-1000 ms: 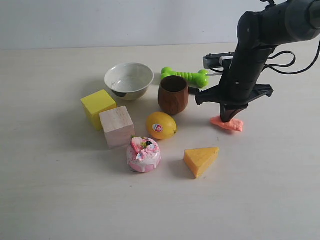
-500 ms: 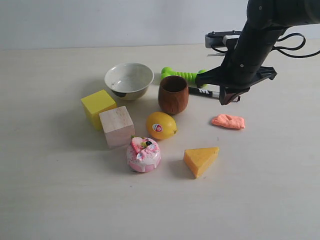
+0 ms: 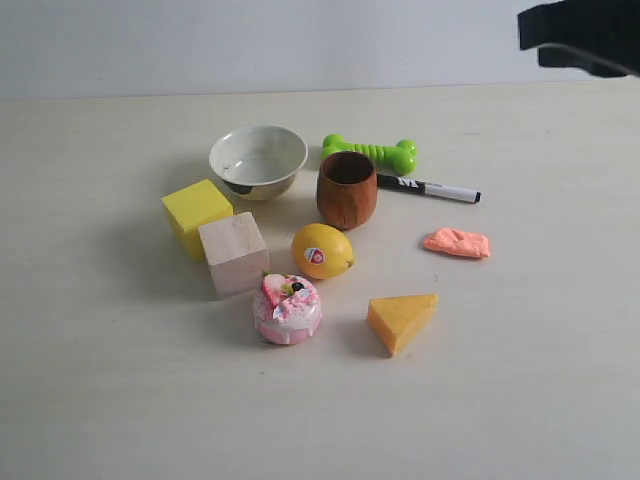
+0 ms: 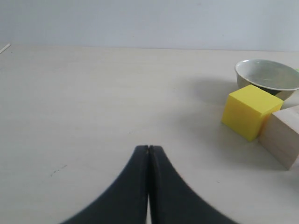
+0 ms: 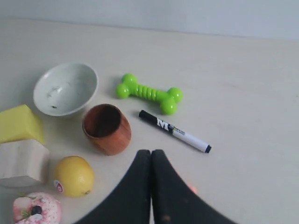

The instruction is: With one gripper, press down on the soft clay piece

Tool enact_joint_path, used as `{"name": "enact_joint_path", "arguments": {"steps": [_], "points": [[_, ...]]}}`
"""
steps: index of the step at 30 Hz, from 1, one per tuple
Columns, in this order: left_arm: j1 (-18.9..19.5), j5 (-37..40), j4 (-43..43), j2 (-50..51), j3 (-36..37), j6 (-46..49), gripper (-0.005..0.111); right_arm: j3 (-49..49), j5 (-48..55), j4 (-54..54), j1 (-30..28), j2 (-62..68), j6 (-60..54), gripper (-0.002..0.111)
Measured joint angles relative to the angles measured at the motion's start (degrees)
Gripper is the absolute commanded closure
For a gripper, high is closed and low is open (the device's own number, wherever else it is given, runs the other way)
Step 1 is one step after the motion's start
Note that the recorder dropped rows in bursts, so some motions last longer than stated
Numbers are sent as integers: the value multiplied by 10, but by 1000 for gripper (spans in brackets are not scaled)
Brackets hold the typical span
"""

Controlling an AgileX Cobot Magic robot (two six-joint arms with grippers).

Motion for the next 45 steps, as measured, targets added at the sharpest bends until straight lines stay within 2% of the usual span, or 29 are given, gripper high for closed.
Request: {"name": "enact_joint_path", "arguments": {"steps": [9,21,27,33,37,40,45], "points": [[0,0,0,0,0,0,107,0,16,11,0,-200,6,108],[0,0,0,0,0,0,107,0,94,-93,-4,-301,31,108],[0,0,0,0,0,0,107,21,104,-95,-78,-336,42,108],[0,0,0,0,0,0,107,99,99,-89,-167,-386,43,108],[0,0,0,0,0,0,107,158,61,-81,-213,-430,44,108],[0,0,0,0,0,0,107,194,19,-77,-233,-461,45,108],[0,0,0,0,0,0,107,248,-45,-75,-236,-477,45,108]]}}
